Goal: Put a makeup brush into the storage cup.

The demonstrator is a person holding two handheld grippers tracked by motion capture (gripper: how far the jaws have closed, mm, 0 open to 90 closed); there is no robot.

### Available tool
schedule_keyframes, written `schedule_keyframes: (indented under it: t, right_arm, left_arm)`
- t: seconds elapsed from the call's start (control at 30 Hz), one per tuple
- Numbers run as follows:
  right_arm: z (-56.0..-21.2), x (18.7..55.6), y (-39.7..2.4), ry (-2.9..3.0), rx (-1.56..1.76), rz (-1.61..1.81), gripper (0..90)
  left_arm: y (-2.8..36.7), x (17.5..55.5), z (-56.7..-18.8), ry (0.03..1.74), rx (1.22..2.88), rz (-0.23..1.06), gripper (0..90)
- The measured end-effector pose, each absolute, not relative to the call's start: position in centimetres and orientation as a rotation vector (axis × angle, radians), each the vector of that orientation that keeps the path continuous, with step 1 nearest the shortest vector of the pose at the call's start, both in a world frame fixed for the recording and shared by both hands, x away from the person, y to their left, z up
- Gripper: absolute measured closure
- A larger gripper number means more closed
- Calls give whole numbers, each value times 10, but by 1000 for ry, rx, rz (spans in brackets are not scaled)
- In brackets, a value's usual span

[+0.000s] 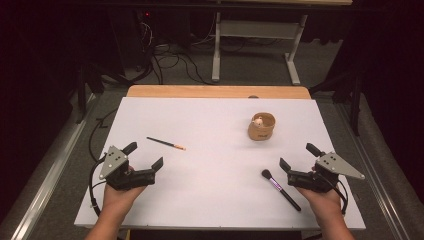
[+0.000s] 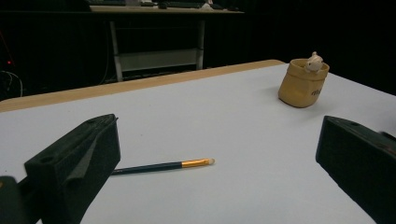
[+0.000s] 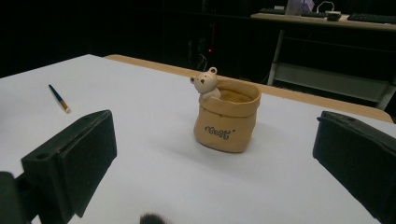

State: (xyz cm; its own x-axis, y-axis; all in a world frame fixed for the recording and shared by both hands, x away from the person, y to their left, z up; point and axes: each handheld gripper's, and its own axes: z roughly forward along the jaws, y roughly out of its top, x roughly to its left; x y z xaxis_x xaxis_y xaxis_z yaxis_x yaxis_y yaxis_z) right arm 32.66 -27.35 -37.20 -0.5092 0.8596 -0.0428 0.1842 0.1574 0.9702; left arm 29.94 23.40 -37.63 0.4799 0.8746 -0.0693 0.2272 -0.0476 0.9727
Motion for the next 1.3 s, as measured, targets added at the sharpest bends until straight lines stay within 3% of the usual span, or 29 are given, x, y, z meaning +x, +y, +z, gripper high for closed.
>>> schedule_keyframes:
  t: [1.3]
  right_arm:
    - [-373, 327, -274, 1817, 991, 1385, 13]
  left_arm:
    - [234, 301, -378, 1005, 1588, 696, 6]
